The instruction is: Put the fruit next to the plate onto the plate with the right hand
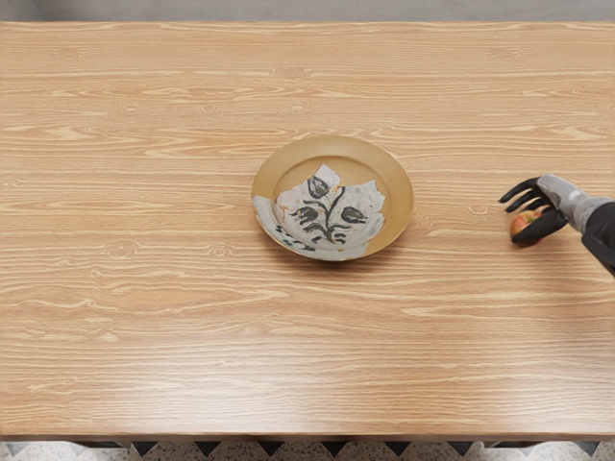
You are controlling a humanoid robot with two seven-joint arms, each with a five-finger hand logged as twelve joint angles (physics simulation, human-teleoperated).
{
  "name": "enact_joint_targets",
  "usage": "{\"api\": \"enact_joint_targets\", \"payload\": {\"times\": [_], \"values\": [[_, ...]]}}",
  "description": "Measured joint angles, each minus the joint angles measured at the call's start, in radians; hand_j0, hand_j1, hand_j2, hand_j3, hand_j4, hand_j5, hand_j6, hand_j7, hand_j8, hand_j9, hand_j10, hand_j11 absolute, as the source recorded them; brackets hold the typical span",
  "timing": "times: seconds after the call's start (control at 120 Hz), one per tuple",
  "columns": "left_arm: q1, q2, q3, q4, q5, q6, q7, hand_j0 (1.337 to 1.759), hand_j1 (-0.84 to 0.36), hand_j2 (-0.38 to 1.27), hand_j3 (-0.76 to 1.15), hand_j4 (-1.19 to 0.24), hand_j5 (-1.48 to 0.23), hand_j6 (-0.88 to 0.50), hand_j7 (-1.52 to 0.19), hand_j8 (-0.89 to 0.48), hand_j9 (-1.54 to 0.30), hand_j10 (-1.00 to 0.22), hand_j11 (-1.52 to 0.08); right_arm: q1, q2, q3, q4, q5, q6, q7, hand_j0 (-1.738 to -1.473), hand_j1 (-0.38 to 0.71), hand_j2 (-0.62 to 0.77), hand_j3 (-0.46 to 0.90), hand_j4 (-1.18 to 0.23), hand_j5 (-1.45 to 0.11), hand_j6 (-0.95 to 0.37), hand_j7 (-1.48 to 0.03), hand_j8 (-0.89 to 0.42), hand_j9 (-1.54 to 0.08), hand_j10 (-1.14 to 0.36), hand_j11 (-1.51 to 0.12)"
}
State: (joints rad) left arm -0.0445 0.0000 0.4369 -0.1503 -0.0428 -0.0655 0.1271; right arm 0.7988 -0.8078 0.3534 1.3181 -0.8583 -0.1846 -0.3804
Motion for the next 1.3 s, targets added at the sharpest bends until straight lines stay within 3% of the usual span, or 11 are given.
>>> {"api": "enact_joint_targets", "payload": {"times": [0.275,0.483,0.967,1.3], "values": [[0.000,0.000,0.000,0.000,0.000,0.000,0.000,1.658,0.06,0.05,0.00,-0.24,-0.32,-0.24,-0.32,-0.24,-0.32,-0.24,-0.32,0.015,-0.011,0.011,0.021,0.003,0.031,-0.004,-1.658,0.26,0.21,0.00,-0.59,-0.78,-0.59,-0.77,-0.48,-0.78,-0.47,-0.77],[0.000,0.000,0.000,0.000,0.000,0.000,0.000,1.658,0.06,0.05,0.00,-0.24,-0.32,-0.24,-0.32,-0.24,-0.32,-0.24,-0.32,0.047,-0.008,0.017,0.047,0.012,0.051,-0.023,-1.658,0.27,0.25,0.00,-0.61,-0.81,-0.62,-0.80,-0.47,-0.80,-0.48,-0.80],[0.000,0.000,0.000,0.000,0.000,0.000,0.000,1.658,0.06,0.05,0.00,-0.24,-0.32,-0.24,-0.32,-0.24,-0.32,-0.24,-0.32,0.113,0.019,0.019,0.096,0.016,0.076,-0.039,-1.657,0.26,0.21,0.00,-0.61,-0.82,-0.62,-0.80,-0.46,-0.81,-0.47,-0.81],[0.000,0.000,0.000,0.000,0.000,0.000,0.000,1.658,0.06,0.05,0.00,-0.24,-0.32,-0.24,-0.32,-0.24,-0.32,-0.24,-0.32,0.163,0.056,0.019,0.130,0.017,0.078,-0.095,-1.657,0.25,0.20,0.00,-0.61,-0.82,-0.62,-0.80,-0.46,-0.81,-0.47,-0.80]]}}
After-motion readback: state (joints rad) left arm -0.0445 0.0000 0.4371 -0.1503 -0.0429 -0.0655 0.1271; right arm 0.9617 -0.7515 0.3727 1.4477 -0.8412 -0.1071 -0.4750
